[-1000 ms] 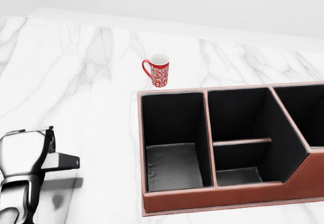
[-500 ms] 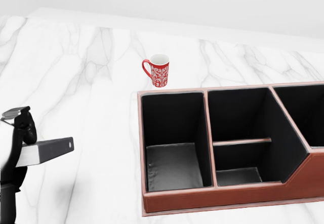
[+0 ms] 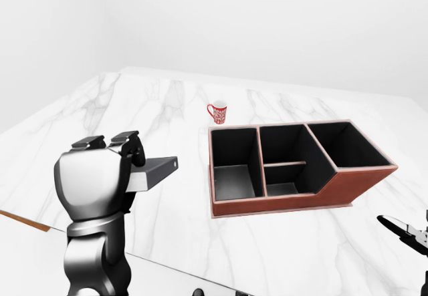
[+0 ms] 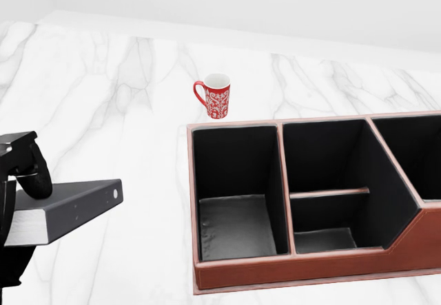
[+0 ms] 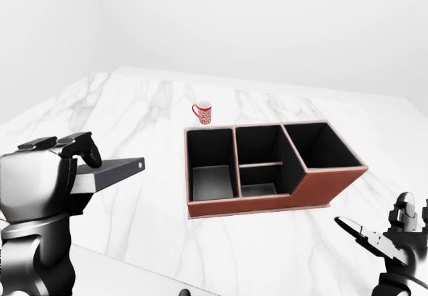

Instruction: Pick up the book and place it in the left compartment of the caddy.

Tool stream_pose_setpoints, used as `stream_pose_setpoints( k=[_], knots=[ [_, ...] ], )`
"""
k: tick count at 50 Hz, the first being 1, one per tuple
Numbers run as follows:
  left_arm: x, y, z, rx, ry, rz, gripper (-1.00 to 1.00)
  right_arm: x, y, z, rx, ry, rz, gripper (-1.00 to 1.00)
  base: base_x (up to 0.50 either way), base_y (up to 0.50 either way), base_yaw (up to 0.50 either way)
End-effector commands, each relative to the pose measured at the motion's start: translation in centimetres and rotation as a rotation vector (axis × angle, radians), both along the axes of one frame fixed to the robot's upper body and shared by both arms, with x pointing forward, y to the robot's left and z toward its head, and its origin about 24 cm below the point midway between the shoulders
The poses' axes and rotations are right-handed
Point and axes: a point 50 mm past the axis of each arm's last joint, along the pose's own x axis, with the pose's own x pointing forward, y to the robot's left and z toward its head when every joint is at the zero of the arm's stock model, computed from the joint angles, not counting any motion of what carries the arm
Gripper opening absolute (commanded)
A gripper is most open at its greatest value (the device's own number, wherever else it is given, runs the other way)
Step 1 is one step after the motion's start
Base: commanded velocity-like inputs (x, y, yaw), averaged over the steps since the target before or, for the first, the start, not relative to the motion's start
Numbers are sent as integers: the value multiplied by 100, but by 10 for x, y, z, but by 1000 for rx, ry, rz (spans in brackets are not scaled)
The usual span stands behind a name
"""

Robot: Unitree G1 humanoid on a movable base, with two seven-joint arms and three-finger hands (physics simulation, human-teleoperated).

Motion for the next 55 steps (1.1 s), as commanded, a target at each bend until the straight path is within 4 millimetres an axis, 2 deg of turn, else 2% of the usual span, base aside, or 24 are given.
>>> stream_pose_setpoints(
  k=[1,19,35,47,55],
  knots=[
    [-11,-22,12,-18,-75,-68,-100,-1,0,2,-6,-5,0,100,0,0,0],
    [-15,-57,19,5,-80,-115,-100,0,0,1,-3,-3,5,100,0,0,0],
    [-5,-85,27,22,-78,-185,-100,2,-1,0,6,-4,0,100,0,0,0],
    [3,-119,27,64,-42,-257,-100,4,-2,0,14,-12,4,100,0,0,0],
    [7,-139,18,98,-17,-305,-100,-2,-3,5,3,-30,-12,100,0,0,0]
  ],
)
